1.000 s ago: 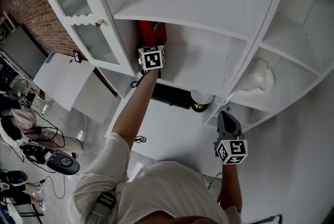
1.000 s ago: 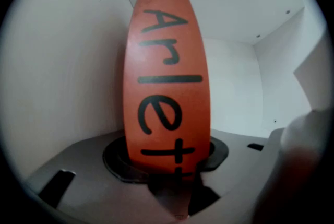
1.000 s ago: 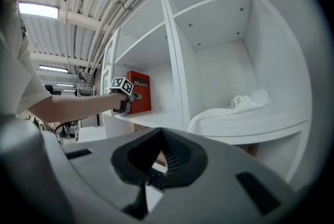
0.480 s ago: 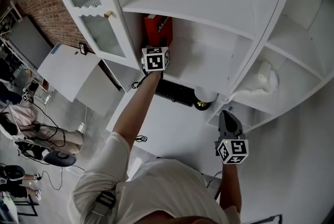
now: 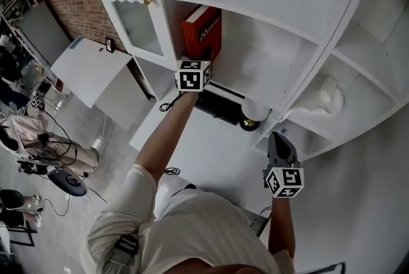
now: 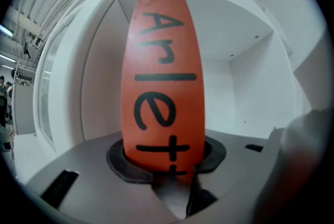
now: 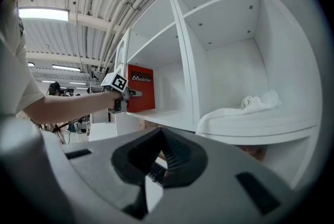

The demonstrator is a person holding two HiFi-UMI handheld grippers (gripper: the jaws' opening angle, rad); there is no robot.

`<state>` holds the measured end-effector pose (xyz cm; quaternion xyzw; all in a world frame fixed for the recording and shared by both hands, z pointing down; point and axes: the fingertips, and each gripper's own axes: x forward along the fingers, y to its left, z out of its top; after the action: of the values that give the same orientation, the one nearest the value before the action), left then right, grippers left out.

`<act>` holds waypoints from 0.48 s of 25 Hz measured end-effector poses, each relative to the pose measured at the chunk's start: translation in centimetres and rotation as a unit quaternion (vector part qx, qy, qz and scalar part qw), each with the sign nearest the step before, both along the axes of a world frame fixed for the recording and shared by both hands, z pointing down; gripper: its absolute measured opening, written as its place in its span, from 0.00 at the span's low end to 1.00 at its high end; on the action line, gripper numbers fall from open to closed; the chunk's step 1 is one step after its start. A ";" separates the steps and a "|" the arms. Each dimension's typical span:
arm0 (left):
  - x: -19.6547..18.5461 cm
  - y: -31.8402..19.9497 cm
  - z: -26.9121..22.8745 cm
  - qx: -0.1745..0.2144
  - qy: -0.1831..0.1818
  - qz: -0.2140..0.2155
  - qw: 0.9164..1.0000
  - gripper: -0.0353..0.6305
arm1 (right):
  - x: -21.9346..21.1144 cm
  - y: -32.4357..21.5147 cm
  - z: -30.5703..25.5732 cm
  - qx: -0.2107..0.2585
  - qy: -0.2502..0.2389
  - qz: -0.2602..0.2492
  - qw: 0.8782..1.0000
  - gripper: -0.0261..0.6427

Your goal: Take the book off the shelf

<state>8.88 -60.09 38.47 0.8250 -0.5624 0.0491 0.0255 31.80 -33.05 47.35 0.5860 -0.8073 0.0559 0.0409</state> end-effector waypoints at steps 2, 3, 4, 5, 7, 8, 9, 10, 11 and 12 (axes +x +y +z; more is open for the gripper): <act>-0.2 1.4 -0.2 0.004 0.004 0.003 1.000 0.28 | -0.2 0.0 0.0 0.001 0.005 -0.009 1.000 0.04; -0.3 2.1 -0.3 0.007 0.006 0.003 1.000 0.28 | -0.3 -0.1 0.0 0.002 0.007 -0.013 1.000 0.04; -0.5 2.8 -0.4 0.009 0.009 0.004 1.000 0.28 | -0.5 -0.2 -0.1 0.004 0.008 -0.018 1.000 0.04; -0.7 3.4 -0.5 0.011 0.010 0.004 1.000 0.28 | -0.6 -0.3 -0.1 0.005 0.010 -0.022 1.000 0.04; -1.3 4.8 -0.5 0.015 0.012 0.003 1.000 0.28 | -0.9 -0.6 -0.2 0.006 0.013 -0.031 0.999 0.04; -1.5 5.4 -0.5 0.017 0.013 0.002 1.000 0.28 | -1.0 -0.8 -0.2 0.006 0.014 -0.034 0.999 0.04; -1.8 6.0 -0.5 0.018 0.013 0.001 1.000 0.28 | -1.1 -1.0 -0.2 0.006 0.014 -0.037 0.999 0.04; -2.1 6.6 -0.4 0.018 0.013 0.001 1.000 0.28 | -1.2 -1.1 -0.2 0.007 0.013 -0.039 0.999 0.04; -2.4 7.1 -0.4 0.019 0.013 0.000 1.000 0.28 | -1.3 -1.4 -0.2 0.007 0.011 -0.042 0.999 0.04; -2.7 7.5 -0.4 0.021 0.013 -0.001 1.000 0.28 | -1.4 -1.6 -0.3 0.008 0.009 -0.044 0.999 0.04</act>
<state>6.21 -52.56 38.05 0.8256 -0.5634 0.0266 0.0158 30.39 -34.62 47.05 0.5509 -0.8322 0.0425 0.0463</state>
